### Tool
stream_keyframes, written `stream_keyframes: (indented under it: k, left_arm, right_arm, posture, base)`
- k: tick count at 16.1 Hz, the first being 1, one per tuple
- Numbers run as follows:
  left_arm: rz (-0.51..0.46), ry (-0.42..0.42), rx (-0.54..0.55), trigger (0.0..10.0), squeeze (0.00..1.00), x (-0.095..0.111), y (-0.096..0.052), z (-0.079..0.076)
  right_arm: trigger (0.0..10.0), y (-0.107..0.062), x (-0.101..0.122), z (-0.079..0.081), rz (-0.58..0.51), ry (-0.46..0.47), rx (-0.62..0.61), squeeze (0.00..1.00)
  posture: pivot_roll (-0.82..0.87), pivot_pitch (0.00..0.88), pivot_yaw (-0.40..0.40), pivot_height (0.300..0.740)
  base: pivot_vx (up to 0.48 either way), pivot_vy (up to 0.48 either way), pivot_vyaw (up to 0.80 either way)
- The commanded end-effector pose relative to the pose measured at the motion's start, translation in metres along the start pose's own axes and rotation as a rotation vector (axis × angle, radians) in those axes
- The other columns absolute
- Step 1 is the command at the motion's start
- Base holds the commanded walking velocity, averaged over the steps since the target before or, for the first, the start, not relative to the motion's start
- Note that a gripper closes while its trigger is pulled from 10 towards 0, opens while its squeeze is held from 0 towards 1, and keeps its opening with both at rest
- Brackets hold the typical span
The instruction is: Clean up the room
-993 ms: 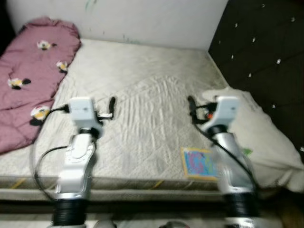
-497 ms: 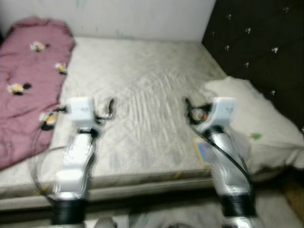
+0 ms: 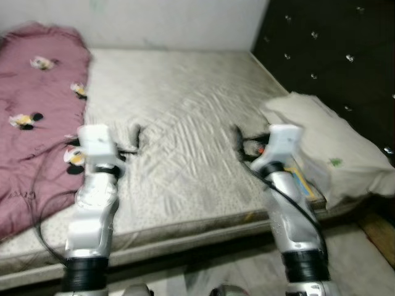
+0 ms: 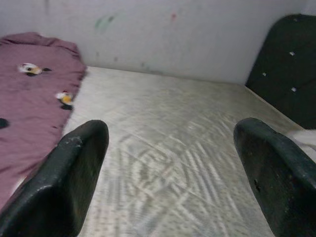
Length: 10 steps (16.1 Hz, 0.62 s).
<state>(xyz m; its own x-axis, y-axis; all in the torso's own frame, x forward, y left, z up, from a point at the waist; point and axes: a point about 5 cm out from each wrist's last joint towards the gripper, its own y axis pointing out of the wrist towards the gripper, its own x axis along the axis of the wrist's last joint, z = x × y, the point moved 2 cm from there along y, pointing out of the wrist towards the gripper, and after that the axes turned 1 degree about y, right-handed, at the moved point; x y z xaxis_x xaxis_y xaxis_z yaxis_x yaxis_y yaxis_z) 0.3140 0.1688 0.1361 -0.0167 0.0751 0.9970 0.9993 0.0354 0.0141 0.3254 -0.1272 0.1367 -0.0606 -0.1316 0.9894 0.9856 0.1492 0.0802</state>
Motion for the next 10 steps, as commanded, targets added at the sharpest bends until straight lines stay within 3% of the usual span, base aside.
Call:
stream_keyframes:
  k: [1, 10]
  left_arm:
    - [-0.009, -0.008, -0.035, 10.0, 0.00, 0.0034, 0.0009, -0.0113]
    - [-0.012, -0.001, -0.026, 10.0, 0.00, 0.0042, 0.0005, -0.0102]
  right_arm:
    - [10.0, -0.0001, 0.0063, -0.0105, -0.019, -0.013, -0.028, 0.00]
    - [10.0, 0.0009, 0.0043, -0.0072, -0.010, -0.017, -0.011, 0.00]
  posture:
    - [0.00, 0.000, -0.081, 0.740]
    - [0.00, 0.000, -0.083, 0.740]
  base:
    - [0.000, 0.480, 0.00]
    - [0.000, 0.480, 0.00]
